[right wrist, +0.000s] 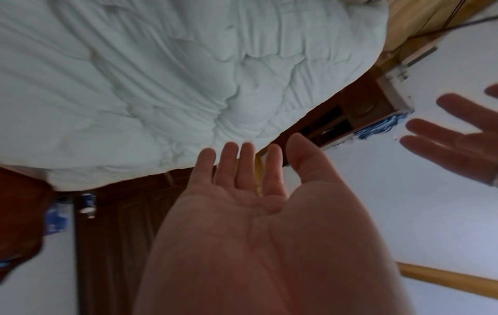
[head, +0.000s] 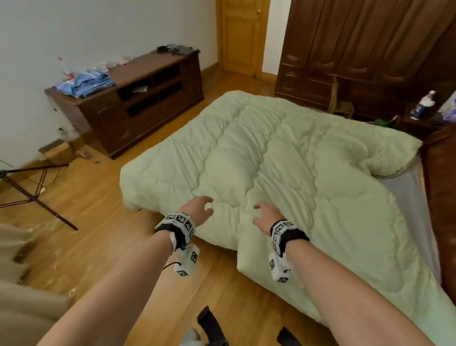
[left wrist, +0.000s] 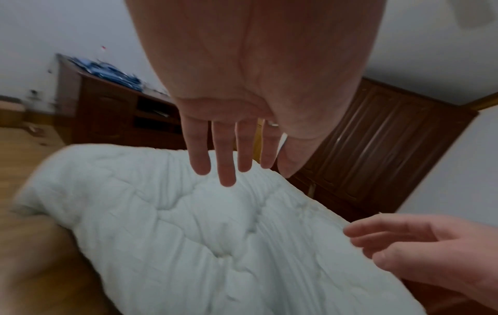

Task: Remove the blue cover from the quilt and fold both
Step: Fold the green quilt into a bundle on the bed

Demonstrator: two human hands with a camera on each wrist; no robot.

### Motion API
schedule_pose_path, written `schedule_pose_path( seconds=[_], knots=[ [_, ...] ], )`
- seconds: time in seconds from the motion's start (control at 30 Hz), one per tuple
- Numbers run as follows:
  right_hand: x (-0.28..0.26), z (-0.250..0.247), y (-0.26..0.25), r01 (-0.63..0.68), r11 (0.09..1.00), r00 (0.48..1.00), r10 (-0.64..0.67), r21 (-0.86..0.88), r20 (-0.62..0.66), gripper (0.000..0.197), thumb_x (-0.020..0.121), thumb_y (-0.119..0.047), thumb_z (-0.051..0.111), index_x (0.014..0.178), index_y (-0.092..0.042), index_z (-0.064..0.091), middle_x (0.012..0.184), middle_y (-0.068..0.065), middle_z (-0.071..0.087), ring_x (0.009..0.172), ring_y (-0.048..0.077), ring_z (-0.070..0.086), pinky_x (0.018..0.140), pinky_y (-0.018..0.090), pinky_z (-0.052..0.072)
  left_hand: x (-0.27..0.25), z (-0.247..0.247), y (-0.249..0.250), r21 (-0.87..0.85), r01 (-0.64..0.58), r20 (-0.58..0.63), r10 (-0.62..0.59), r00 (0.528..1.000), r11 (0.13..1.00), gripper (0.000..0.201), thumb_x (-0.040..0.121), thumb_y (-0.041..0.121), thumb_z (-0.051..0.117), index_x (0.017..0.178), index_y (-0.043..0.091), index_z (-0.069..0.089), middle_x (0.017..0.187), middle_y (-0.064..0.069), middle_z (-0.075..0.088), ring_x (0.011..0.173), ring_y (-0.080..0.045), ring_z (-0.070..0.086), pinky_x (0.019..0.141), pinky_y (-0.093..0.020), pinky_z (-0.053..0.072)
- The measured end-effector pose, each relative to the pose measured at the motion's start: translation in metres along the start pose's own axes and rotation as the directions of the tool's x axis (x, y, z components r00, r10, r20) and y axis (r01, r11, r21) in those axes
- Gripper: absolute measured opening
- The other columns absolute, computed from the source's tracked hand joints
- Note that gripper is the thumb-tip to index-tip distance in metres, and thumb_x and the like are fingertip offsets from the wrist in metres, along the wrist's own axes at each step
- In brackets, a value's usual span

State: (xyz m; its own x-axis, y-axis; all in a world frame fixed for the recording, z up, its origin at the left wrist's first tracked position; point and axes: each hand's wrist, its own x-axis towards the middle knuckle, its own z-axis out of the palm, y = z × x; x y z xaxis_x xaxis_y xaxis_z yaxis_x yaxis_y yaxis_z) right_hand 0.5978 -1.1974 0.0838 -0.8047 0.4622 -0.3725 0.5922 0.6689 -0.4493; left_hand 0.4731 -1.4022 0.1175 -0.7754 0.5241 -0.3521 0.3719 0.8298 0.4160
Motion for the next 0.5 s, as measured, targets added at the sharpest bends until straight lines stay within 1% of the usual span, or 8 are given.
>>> schedule_pose_path(
  seconds=[0.07, 0.13, 0.27, 0.33, 0.43, 0.5],
  knots=[
    [0.019, 0.021, -0.061, 0.053, 0.996, 0.999, -0.054, -0.069, -0.008, 0.054, 0.086, -0.031, 0.061, 0.138, -0.027, 0.048, 0.142, 0.004, 0.047, 0.129, 0.026, 0.044, 0.105, 0.037, 0.040, 0.009, -0.039, -0.061, 0.016, 0.057, -0.039, -0.057, 0.998, 0.998, 0.044, 0.097, 0.033, 0.050, 0.140, 0.024, 0.048, 0.141, -0.002, 0.051, 0.116, -0.022, 0.058, 0.095, -0.036, 0.048],
    [0.038, 0.040, -0.118, 0.068, 0.995, 0.997, -0.066, -0.075, 0.028, 0.058, 0.085, -0.032, 0.062, 0.140, -0.027, 0.045, 0.145, 0.005, 0.044, 0.131, 0.027, 0.043, 0.106, 0.039, 0.040, 0.014, -0.078, -0.119, 0.027, 0.113, -0.056, -0.111, 0.992, 0.993, 0.045, 0.097, 0.031, 0.049, 0.140, 0.023, 0.047, 0.140, -0.004, 0.051, 0.116, -0.023, 0.058, 0.093, -0.035, 0.049],
    [0.089, 0.075, -0.221, 0.096, 0.988, 0.992, -0.085, -0.122, 0.088, 0.062, 0.083, -0.037, 0.062, 0.141, -0.028, 0.043, 0.145, 0.003, 0.046, 0.130, 0.027, 0.044, 0.106, 0.041, 0.038, 0.035, -0.141, -0.219, -0.007, 0.198, -0.073, -0.198, 0.977, 0.980, 0.048, 0.094, 0.028, 0.050, 0.141, 0.021, 0.046, 0.141, -0.006, 0.051, 0.119, -0.025, 0.056, 0.096, -0.036, 0.048],
    [0.118, 0.093, -0.266, 0.107, 0.984, 0.990, -0.091, -0.146, 0.111, 0.064, 0.081, -0.041, 0.063, 0.141, -0.030, 0.042, 0.144, 0.002, 0.047, 0.131, 0.028, 0.044, 0.108, 0.045, 0.035, 0.052, -0.161, -0.262, -0.048, 0.240, -0.067, -0.243, 0.968, 0.970, 0.048, 0.094, 0.028, 0.052, 0.141, 0.020, 0.046, 0.141, -0.007, 0.051, 0.118, -0.024, 0.057, 0.093, -0.033, 0.047],
    [0.167, 0.125, -0.319, 0.111, 0.978, 0.983, -0.081, -0.176, 0.166, 0.072, 0.078, -0.048, 0.066, 0.142, -0.031, 0.039, 0.144, 0.001, 0.045, 0.133, 0.028, 0.040, 0.109, 0.054, 0.030, 0.083, -0.179, -0.318, -0.109, 0.316, -0.035, -0.321, 0.946, 0.942, 0.053, 0.092, 0.030, 0.056, 0.143, 0.020, 0.043, 0.140, -0.007, 0.052, 0.116, -0.023, 0.058, 0.086, -0.029, 0.046],
    [0.207, 0.149, -0.351, 0.109, 0.976, 0.976, -0.069, -0.188, 0.207, 0.078, 0.075, -0.054, 0.067, 0.143, -0.032, 0.036, 0.144, 0.001, 0.045, 0.133, 0.028, 0.039, 0.108, 0.058, 0.028, 0.112, -0.189, -0.352, -0.123, 0.355, -0.016, -0.360, 0.933, 0.927, 0.059, 0.091, 0.028, 0.059, 0.145, 0.018, 0.040, 0.140, -0.007, 0.053, 0.119, -0.023, 0.057, 0.087, -0.029, 0.045]
  ],
)
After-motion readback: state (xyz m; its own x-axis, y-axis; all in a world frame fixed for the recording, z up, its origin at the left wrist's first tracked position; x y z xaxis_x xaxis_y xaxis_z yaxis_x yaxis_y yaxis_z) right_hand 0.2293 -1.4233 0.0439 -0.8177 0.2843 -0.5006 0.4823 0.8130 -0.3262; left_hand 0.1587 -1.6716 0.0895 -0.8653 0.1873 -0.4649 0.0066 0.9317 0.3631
